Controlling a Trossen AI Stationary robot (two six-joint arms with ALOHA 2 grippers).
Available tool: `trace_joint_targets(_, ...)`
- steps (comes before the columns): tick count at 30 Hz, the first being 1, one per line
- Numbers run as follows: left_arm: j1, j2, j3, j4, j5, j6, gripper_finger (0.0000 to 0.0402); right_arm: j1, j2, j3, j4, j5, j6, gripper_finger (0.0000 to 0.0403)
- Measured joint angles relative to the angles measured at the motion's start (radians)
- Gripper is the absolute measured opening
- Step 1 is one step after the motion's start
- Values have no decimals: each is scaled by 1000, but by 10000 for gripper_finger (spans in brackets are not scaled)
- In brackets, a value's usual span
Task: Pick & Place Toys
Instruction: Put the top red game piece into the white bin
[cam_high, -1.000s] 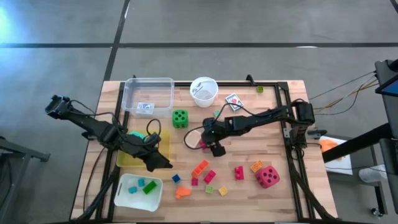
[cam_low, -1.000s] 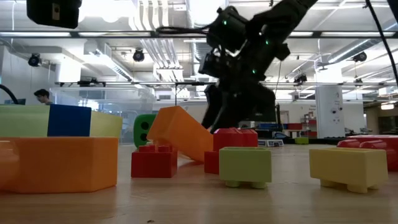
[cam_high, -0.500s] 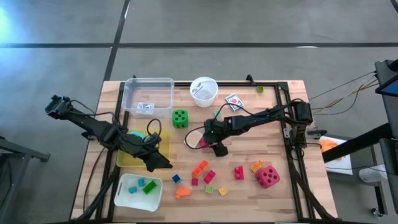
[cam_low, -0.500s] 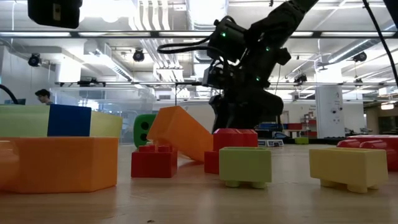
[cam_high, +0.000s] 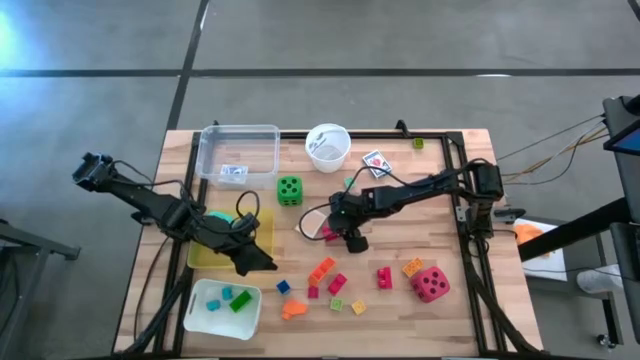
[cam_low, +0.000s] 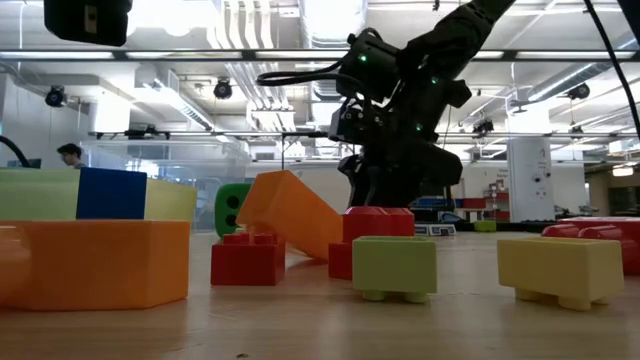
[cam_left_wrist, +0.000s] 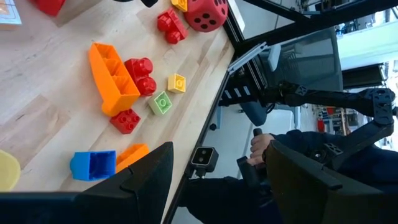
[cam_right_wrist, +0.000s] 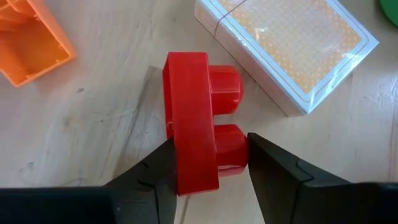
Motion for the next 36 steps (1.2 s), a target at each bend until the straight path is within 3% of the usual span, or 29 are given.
trace_joint_targets(9,2,0,0,0,0,-34,243,-1,-2,5,-19,1,92,118)
trace_joint_targets(16,3,0,0,-2,-9,-34,243,0,-18,6,-47,-48,137,22)
trace_joint_targets(25,25,0,0,-3,-22,-51,243,2,-87,26,-100,-51,266,19)
trace_joint_targets(32,141,1,0,-102,-155,-362,243,13,-157,133,-160,-20,527,18)
trace_joint_targets(36,217,4,0,-89,-208,-393,243,33,-157,242,-246,-21,586,18)
